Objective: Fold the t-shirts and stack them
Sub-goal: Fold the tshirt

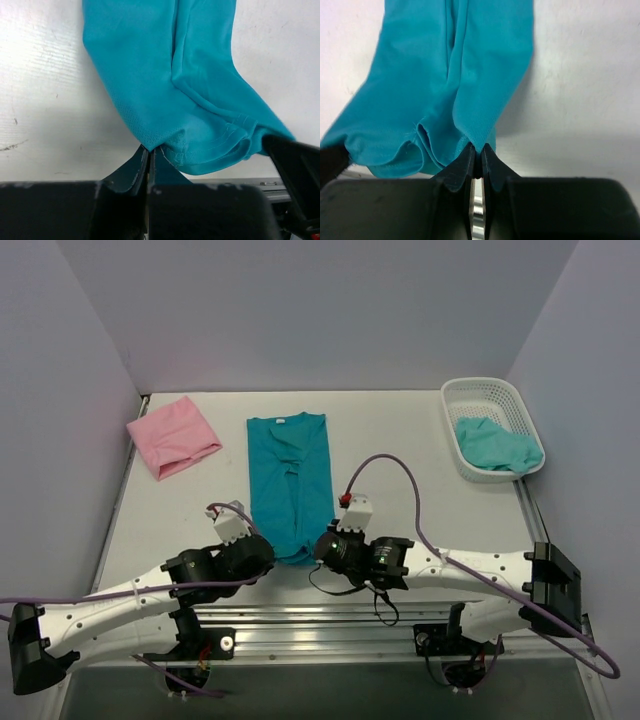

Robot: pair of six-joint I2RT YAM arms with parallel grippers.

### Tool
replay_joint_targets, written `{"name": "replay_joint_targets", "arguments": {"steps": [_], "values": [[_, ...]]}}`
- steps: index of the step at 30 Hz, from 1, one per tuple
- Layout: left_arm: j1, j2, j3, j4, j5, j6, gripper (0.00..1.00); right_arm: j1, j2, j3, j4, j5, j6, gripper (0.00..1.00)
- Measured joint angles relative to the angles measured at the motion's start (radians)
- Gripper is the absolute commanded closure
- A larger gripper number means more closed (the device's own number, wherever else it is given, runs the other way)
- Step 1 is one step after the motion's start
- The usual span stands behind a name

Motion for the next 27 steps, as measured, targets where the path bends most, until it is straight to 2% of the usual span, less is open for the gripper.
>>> {"name": "replay_joint_targets", "arguments": {"steps": [5, 12, 17, 27], "values": [[0.063, 0.038, 0.047, 0.010, -0.014, 0.077, 0.98, -0.109, 0.019, 0.120, -0.043, 0.021, -0.104, 1.00], [0.367, 0.088, 0.074, 0.125, 0.103, 0.265, 0.98, -0.274, 0.149, 0.298, -0.050, 0.010, -0.238, 1.00], [0.503, 0.230, 0.159, 0.209, 0.189, 0.373, 0.98, -0.360, 0.307, 0.412, -0.034, -0.023, -0.306, 1.00], [0.636, 0.515, 0.265, 0.333, 0.314, 0.502, 0.98, -0.439, 0.553, 0.588, -0.031, -0.073, -0.381, 1.00]]}}
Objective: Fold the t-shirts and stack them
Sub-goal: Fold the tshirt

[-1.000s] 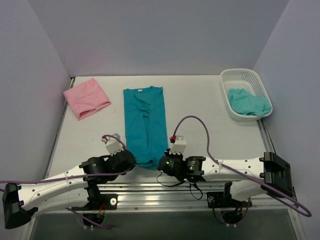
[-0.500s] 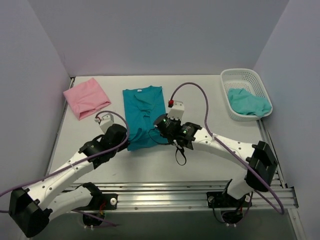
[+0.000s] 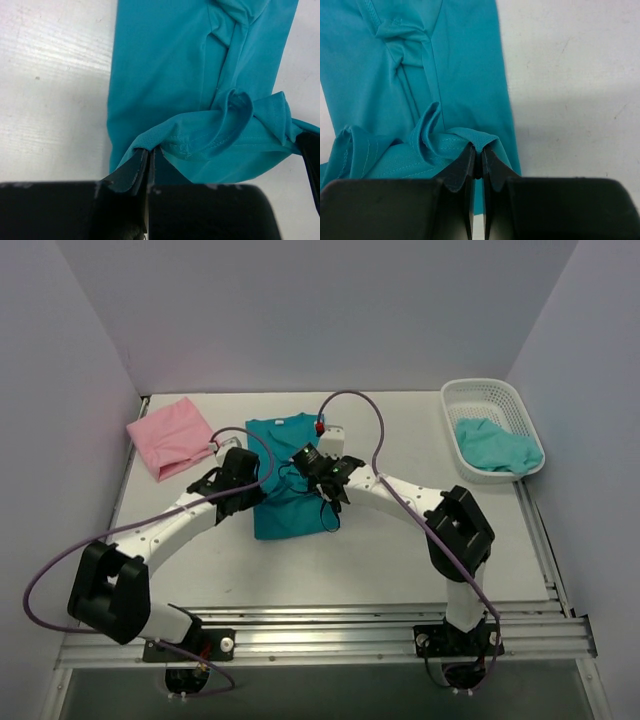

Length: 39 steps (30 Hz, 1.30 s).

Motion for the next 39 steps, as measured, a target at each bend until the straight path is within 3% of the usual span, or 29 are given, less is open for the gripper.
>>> {"name": "replay_joint_targets", "arguments": {"steps": [15, 27, 29, 30, 32, 33, 34, 36, 37, 38, 39], "values": [[0.152, 0.314, 0.234, 0.095, 0.155, 0.090, 0.98, -0.112, 0.177, 0.254, -0.032, -0.045, -0.070, 1.00], [0.188, 0.480, 0.302, 0.132, 0.212, 0.094, 0.98, -0.183, 0.349, 0.349, -0.019, -0.134, -0.094, 0.98], [0.190, 0.499, 0.306, 0.139, 0.214, 0.090, 0.98, -0.195, 0.379, 0.366, -0.018, -0.151, -0.093, 0.87], [0.191, 0.506, 0.308, 0.140, 0.215, 0.087, 0.98, -0.201, 0.393, 0.375, -0.017, -0.160, -0.092, 0.65], [0.195, 0.520, 0.311, 0.147, 0.214, 0.085, 0.98, -0.211, 0.421, 0.395, -0.014, -0.169, -0.090, 0.38], [0.199, 0.527, 0.312, 0.148, 0.214, 0.083, 0.97, -0.215, 0.429, 0.401, -0.014, -0.170, -0.092, 0.18], [0.203, 0.533, 0.314, 0.150, 0.215, 0.081, 0.92, -0.216, 0.434, 0.402, -0.014, -0.171, -0.091, 0.14], [0.212, 0.540, 0.314, 0.156, 0.218, 0.078, 0.67, -0.222, 0.436, 0.402, -0.015, -0.169, -0.097, 0.05], [0.217, 0.542, 0.314, 0.158, 0.219, 0.075, 0.34, -0.224, 0.437, 0.404, -0.016, -0.168, -0.098, 0.05], [0.222, 0.542, 0.314, 0.160, 0.223, 0.076, 0.13, -0.228, 0.437, 0.409, -0.019, -0.166, -0.099, 0.04], [0.229, 0.542, 0.315, 0.162, 0.231, 0.075, 0.06, -0.230, 0.437, 0.420, -0.025, -0.164, -0.101, 0.04]]}}
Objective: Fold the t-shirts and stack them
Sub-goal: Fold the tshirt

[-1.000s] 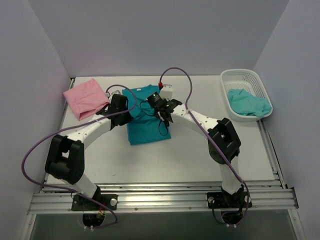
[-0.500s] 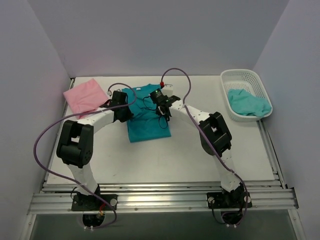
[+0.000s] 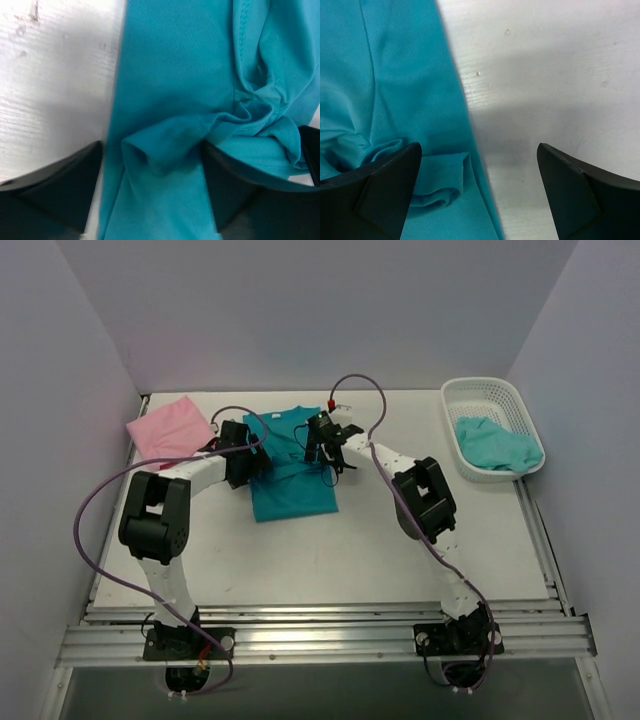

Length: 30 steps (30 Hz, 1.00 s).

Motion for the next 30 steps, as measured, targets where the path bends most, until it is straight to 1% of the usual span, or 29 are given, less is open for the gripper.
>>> {"name": "replay_joint_targets", "arguments": {"steps": [3, 7, 10, 11, 13, 15, 16, 17, 18, 19, 20, 21, 22, 23, 26, 30], "values": [[0.015, -0.002, 0.021, -0.010, 0.009, -0.003, 0.06, -0.013, -0.001, 0.050, -0.019, 0.018, -0.008, 0.04], [0.060, -0.031, 0.106, -0.060, 0.021, 0.010, 0.06, -0.024, -0.035, 0.109, -0.050, 0.053, -0.023, 0.04], [0.107, -0.054, 0.220, -0.106, 0.024, 0.023, 0.06, -0.032, -0.116, 0.119, -0.076, 0.082, -0.037, 0.04], [0.121, -0.063, 0.254, -0.113, 0.023, 0.028, 0.06, -0.032, -0.149, 0.116, -0.079, 0.088, -0.039, 0.06], [0.145, -0.096, 0.283, -0.114, 0.018, 0.037, 0.06, -0.034, -0.246, 0.054, -0.047, 0.090, -0.041, 0.10], [0.158, -0.150, 0.267, -0.113, 0.009, 0.040, 0.06, -0.032, -0.356, -0.038, -0.018, 0.083, -0.040, 0.22], [0.159, -0.172, 0.248, -0.105, 0.008, 0.041, 0.06, -0.031, -0.405, -0.083, 0.003, 0.072, -0.039, 0.30], [0.158, -0.205, 0.211, -0.095, 0.008, 0.040, 0.06, -0.026, -0.449, -0.131, 0.029, 0.062, -0.034, 0.48], [0.155, -0.229, 0.178, -0.092, 0.010, 0.039, 0.06, -0.023, -0.476, -0.171, 0.046, 0.053, -0.029, 0.61], [0.153, -0.248, 0.143, -0.080, 0.010, 0.037, 0.06, -0.010, -0.499, -0.197, 0.060, 0.043, -0.023, 0.70], [0.151, -0.260, 0.113, -0.079, 0.012, 0.036, 0.06, 0.003, -0.502, -0.211, 0.067, 0.037, -0.016, 0.85], [0.150, -0.264, 0.086, -0.076, 0.014, 0.034, 0.06, 0.020, -0.490, -0.217, 0.072, 0.031, -0.013, 0.93], [0.149, -0.264, 0.062, -0.068, 0.014, 0.032, 0.06, 0.044, -0.467, -0.217, 0.076, 0.024, -0.007, 0.98], [0.149, -0.263, 0.040, -0.068, 0.017, 0.030, 0.06, 0.065, -0.440, -0.217, 0.082, 0.020, -0.003, 1.00], [0.149, -0.262, -0.007, -0.069, 0.021, 0.028, 0.06, 0.121, -0.344, -0.217, 0.083, 0.002, 0.008, 1.00], [0.149, -0.262, -0.026, -0.068, 0.021, 0.032, 0.06, 0.166, -0.242, -0.228, 0.082, -0.030, 0.020, 1.00]]}}
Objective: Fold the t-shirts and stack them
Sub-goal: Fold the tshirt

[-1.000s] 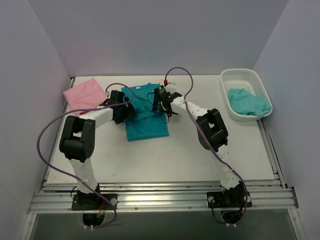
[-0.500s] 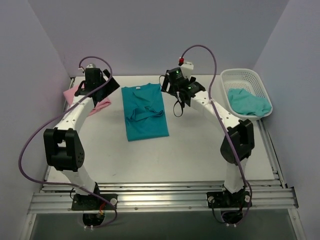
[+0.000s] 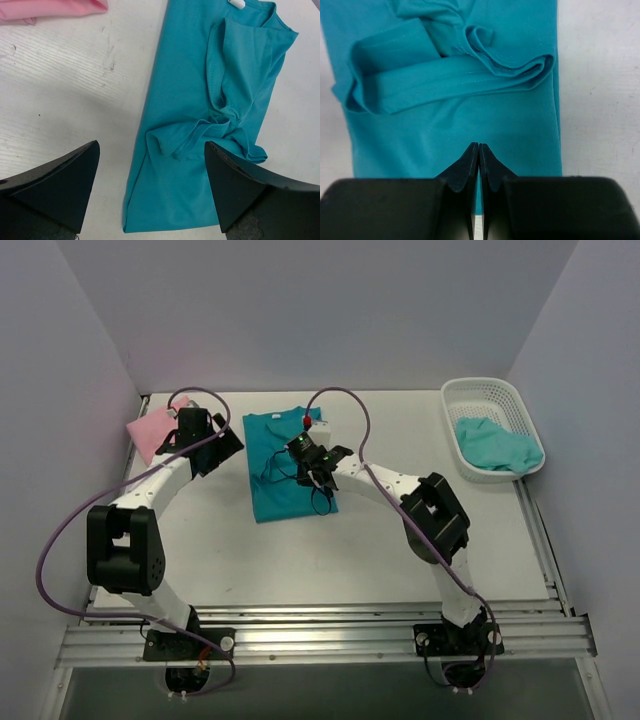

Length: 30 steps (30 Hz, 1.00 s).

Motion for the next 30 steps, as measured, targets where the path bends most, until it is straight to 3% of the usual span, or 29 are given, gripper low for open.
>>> {"name": "replay_joint_targets", "arguments": {"steps": [18, 30], "values": [[0.000, -0.010, -0.050, 0.037, 0.012, 0.015, 0.06, -0.085, 0.185, 0.091, 0.008, -0.047, 0.019, 1.00], [0.000, -0.037, -0.077, 0.072, 0.016, 0.016, 0.06, -0.129, 0.299, 0.316, -0.032, -0.075, 0.021, 1.00]]}}
